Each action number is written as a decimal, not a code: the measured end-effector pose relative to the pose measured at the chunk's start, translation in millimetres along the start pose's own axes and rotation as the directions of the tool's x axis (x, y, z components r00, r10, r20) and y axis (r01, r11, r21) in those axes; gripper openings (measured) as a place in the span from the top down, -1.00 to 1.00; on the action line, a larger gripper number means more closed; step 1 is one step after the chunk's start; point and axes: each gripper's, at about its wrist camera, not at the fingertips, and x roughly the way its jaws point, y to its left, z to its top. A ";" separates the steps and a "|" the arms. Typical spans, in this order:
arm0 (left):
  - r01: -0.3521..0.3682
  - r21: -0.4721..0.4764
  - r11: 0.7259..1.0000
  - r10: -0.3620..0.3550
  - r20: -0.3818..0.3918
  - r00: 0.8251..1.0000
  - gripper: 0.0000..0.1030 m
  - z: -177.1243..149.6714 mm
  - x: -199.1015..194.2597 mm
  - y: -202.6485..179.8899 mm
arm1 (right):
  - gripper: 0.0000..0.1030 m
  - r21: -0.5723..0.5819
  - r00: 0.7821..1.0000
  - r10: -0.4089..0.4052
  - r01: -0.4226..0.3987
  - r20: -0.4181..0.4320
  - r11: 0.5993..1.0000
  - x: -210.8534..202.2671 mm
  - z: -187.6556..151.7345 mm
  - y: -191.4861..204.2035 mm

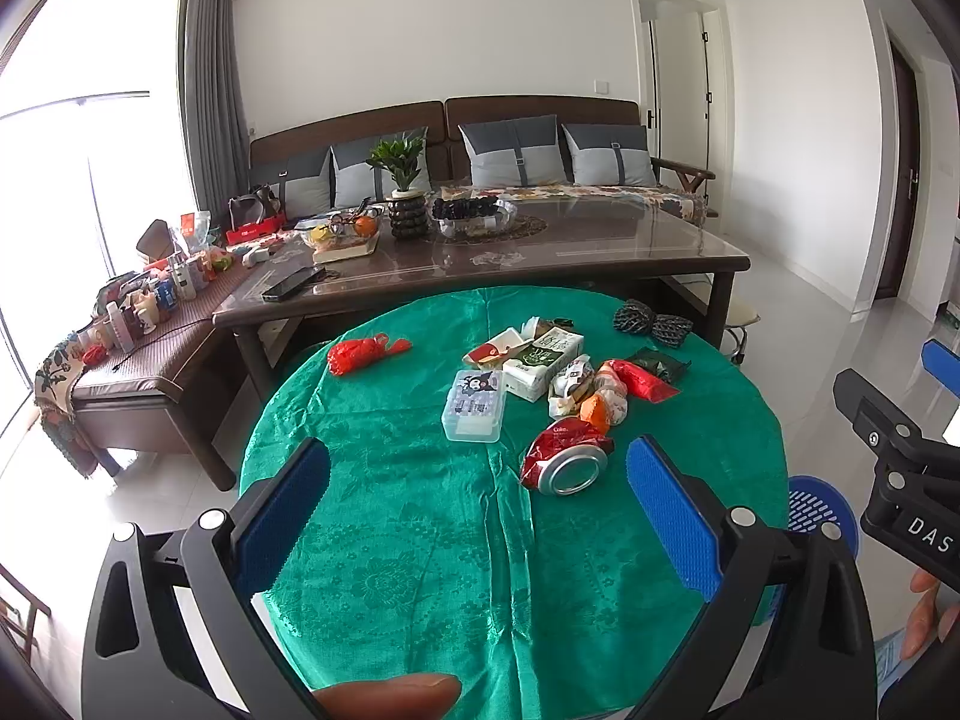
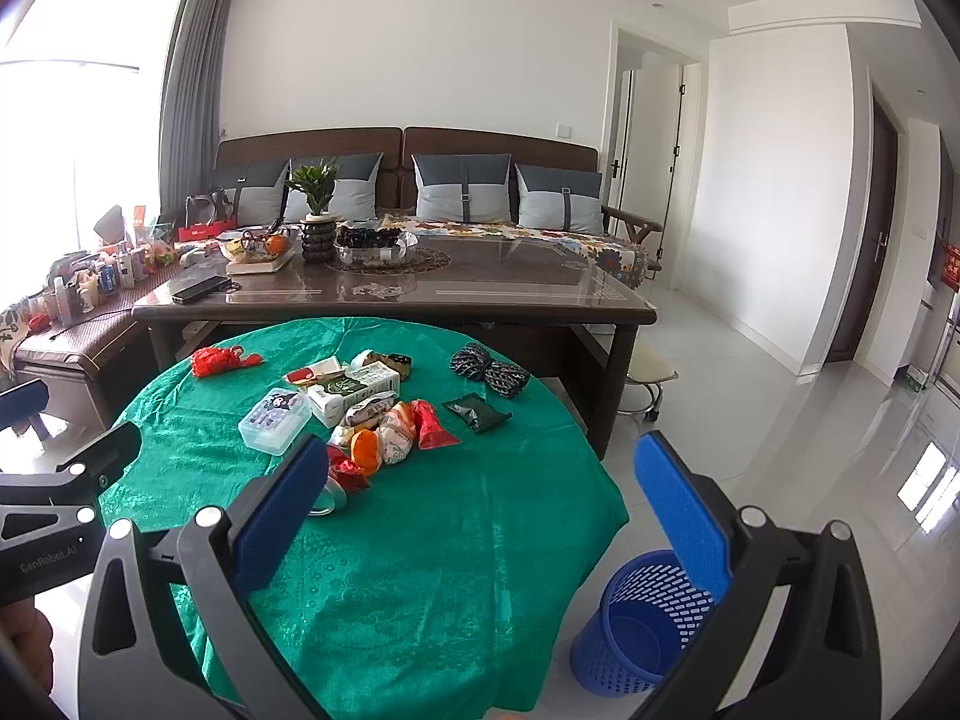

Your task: Collect trash

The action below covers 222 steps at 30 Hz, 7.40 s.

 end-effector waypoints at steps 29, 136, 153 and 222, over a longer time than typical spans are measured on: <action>-0.008 -0.014 1.000 0.008 0.003 1.000 -0.90 2.8 -1.8 5.3 | -0.91 -0.001 1.000 0.000 0.000 0.003 1.000 -0.4 -0.1 0.2; 0.616 0.183 0.766 -0.529 -0.364 0.767 -0.19 -26.4 210.2 -38.8 | 0.44 -0.007 0.734 0.312 -0.396 -0.603 0.918 308.2 -23.3 -44.0; 0.556 0.139 0.820 -0.469 -0.393 0.791 -0.20 -36.7 206.8 -86.8 | 0.31 -0.043 0.722 0.296 -0.411 -0.625 0.911 285.5 -50.9 -50.8; 0.382 0.168 0.909 -0.325 -0.287 0.901 -0.90 -65.4 154.9 -126.3 | -0.44 0.137 0.935 0.243 -0.214 -0.259 0.967 141.9 -91.4 -116.9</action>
